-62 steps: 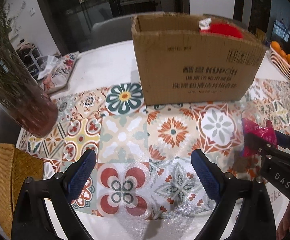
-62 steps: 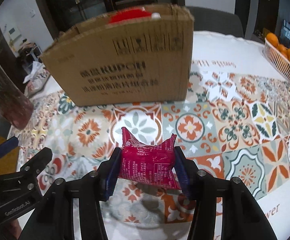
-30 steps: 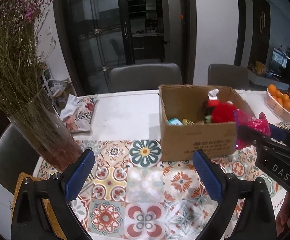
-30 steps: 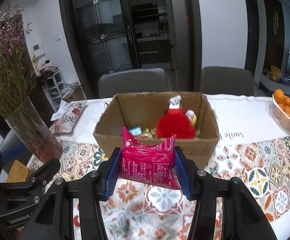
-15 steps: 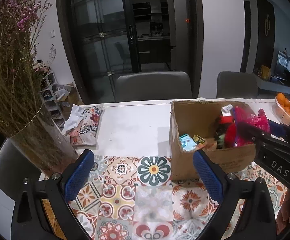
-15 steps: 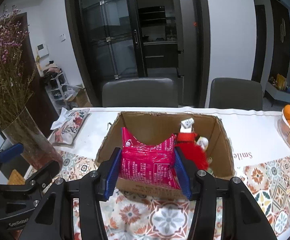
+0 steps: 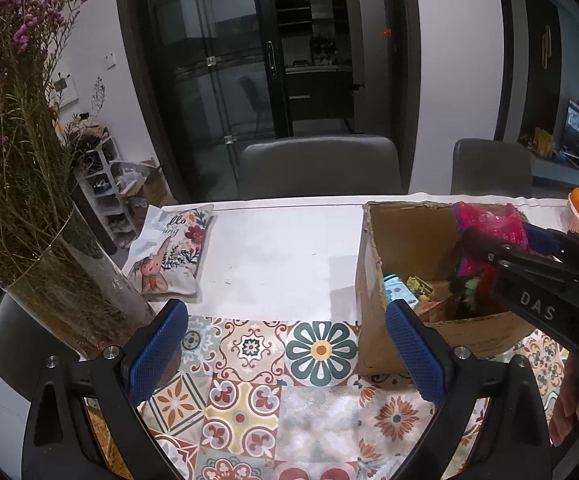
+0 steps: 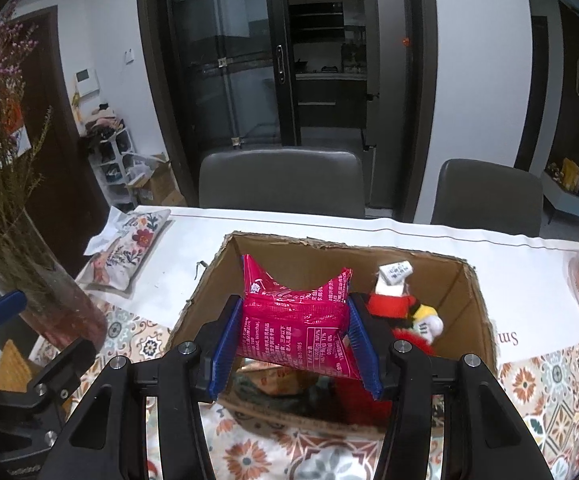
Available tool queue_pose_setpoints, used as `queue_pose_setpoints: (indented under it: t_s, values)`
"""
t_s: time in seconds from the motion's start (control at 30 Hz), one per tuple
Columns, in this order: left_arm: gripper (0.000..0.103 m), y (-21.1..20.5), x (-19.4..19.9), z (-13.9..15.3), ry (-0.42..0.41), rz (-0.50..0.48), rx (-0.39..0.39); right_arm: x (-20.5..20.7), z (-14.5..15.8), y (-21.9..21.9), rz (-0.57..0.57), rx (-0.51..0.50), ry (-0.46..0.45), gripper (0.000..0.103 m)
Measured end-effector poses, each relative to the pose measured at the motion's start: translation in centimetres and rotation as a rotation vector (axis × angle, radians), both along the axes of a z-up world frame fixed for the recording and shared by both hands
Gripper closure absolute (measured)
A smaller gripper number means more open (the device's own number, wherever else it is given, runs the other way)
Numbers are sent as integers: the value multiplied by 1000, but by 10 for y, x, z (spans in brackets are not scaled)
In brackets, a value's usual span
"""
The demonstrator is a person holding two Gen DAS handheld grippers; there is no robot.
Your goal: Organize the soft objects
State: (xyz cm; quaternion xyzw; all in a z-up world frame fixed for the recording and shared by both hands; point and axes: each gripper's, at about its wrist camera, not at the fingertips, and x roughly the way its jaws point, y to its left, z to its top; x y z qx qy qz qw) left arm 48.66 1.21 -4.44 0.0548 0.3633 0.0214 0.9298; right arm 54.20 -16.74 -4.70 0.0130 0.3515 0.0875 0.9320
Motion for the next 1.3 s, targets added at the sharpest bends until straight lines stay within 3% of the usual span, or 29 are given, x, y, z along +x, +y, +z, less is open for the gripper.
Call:
queue_pose_setpoints:
  t_s: [0.2,0.53,0.73,1.0,1.3]
  values:
    - [2,2,8,-5,12,18,10,15,-11,3,-2,0,38,39]
    - [2,6,2,-3,10,23,4,-1,2,1,-32,-40,17,39]
    - [2,7,-19,11,-19,7,-21,-43,23,-7,-79,-55,-19,38]
    - [0,10,-67,31,-58,-39,-45,-116,50,-12,-151,-70,-85,24]
    - [0,14,-123,52,-104,-76,-47,-187,71,-10,-183,-78,-125,16]
